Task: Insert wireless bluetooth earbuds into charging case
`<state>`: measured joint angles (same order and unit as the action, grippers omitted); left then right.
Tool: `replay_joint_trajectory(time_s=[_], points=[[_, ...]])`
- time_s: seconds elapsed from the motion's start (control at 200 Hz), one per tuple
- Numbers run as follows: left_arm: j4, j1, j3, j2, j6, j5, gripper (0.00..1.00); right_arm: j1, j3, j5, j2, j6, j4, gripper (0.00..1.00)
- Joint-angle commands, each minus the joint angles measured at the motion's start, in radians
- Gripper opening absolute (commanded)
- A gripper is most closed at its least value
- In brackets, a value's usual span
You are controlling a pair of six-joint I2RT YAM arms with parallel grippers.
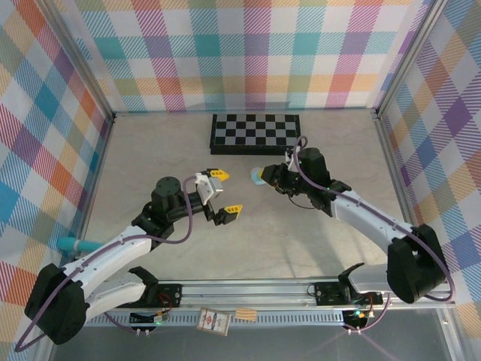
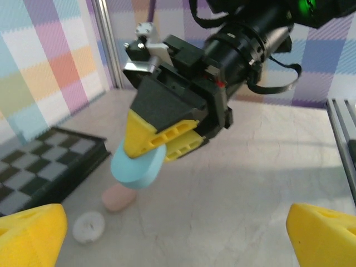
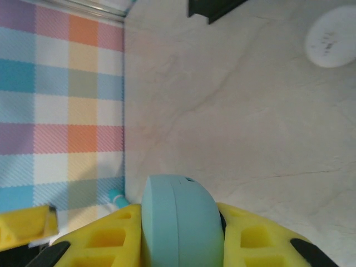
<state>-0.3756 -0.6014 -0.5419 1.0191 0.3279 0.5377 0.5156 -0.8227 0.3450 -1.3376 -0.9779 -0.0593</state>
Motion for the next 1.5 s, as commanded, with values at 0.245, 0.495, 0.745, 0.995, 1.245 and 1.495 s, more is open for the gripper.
replay_joint_trajectory(time_s=[0.245, 0.495, 0.745, 0.995, 1.245, 1.495], points=[[0.222, -0.061, -0.009, 0.071, 0.11, -0.125, 1.0, -0.007, 0.051, -0.087, -0.221, 0.056, -0.074, 0.18], [0.224, -0.061, -0.009, 0.075, 0.108, -0.126, 1.0, -0.008, 0.04, -0.127, -0.328, 0.071, -0.071, 0.22], [0.189, -0.05, -0.009, 0.077, 0.016, -0.234, 1.0, -0.008, 0.012, -0.242, -0.273, 0.148, 0.049, 0.56], [0.077, 0.109, 0.037, 0.034, -0.139, -0.422, 1.0, -0.013, -0.069, -0.531, -0.104, 0.391, 0.281, 0.88], [-0.044, 0.283, 0.141, -0.011, -0.189, -0.703, 1.0, -0.078, 0.007, -0.812, 0.037, 0.815, 0.12, 0.99], [-0.211, 0.405, 0.228, 0.134, -0.226, -0.765, 1.0, -0.279, 0.286, -0.756, 0.047, 0.982, -0.348, 0.99]])
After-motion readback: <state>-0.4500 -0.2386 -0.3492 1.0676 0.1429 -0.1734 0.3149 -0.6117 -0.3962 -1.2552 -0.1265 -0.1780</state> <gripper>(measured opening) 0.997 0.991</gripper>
